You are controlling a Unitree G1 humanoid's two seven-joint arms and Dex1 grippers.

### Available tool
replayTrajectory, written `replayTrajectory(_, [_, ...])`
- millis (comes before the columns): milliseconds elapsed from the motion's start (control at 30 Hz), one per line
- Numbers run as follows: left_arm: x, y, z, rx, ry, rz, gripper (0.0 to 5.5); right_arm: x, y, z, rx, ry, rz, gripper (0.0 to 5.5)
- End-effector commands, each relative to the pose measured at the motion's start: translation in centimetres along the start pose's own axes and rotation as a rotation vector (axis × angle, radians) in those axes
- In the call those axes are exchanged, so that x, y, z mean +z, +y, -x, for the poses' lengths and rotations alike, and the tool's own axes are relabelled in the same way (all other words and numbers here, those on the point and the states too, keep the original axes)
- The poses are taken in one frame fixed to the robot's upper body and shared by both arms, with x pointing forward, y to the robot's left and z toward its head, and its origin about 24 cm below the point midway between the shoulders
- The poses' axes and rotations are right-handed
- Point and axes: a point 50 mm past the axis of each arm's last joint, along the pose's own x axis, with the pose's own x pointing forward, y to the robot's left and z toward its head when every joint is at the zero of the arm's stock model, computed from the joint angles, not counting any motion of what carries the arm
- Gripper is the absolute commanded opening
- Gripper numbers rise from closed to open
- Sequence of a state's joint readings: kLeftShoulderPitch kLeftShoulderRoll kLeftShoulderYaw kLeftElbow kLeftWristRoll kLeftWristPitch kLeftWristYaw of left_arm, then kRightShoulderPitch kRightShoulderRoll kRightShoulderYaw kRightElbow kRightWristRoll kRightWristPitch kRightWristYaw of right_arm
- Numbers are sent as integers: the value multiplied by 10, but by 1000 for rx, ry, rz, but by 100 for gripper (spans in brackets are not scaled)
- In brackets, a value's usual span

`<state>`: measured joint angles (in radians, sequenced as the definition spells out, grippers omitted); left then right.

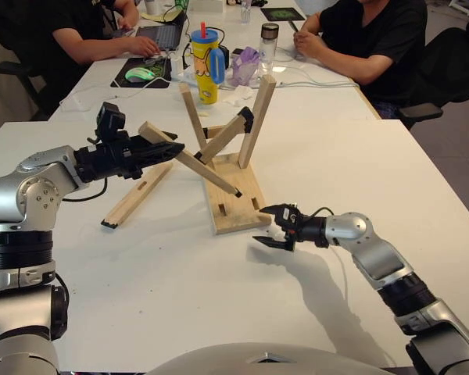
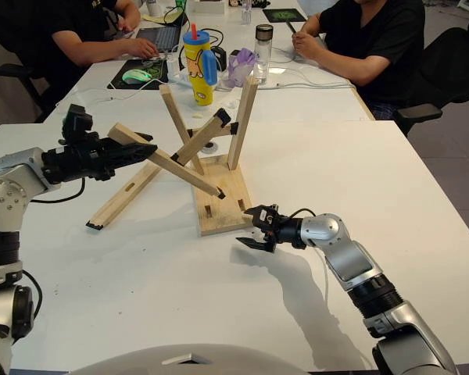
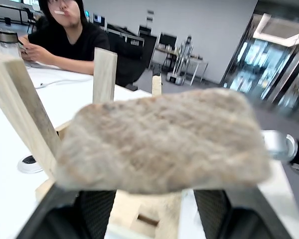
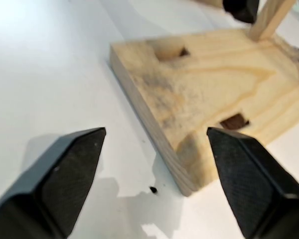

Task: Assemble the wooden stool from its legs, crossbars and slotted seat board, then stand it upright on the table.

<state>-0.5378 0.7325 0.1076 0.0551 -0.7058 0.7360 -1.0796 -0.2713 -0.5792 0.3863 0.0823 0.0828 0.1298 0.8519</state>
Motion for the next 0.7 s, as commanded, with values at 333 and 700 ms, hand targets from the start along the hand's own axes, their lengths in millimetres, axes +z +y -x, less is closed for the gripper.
replayTrajectory(333, [0,2,-3,-51,231,-145,206,-11,3,-19,4,58,-34,376])
replayTrajectory(700, [2,4,-15,-92,402,-264,206,-25,13,-21,20,163,-93,376])
